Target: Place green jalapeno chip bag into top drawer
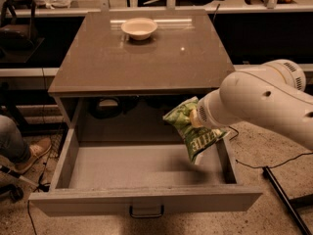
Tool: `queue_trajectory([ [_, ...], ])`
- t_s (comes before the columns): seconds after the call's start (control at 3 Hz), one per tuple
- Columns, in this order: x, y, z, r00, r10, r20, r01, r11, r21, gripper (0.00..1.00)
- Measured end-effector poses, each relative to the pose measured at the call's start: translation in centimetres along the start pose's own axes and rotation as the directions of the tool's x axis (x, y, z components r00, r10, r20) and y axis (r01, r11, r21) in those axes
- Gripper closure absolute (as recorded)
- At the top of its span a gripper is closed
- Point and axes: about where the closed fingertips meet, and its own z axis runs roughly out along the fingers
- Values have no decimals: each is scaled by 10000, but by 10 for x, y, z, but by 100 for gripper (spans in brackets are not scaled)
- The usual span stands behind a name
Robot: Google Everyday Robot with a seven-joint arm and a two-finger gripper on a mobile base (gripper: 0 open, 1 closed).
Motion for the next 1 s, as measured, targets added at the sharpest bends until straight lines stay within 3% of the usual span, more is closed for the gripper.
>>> queue_trajectory([
  [0.33, 1, 22, 35, 9991, -348, -239, 343, 9992, -206, 100],
  [1.0, -20, 89, 92, 9950, -996, 126, 1003, 9842, -1459, 100],
])
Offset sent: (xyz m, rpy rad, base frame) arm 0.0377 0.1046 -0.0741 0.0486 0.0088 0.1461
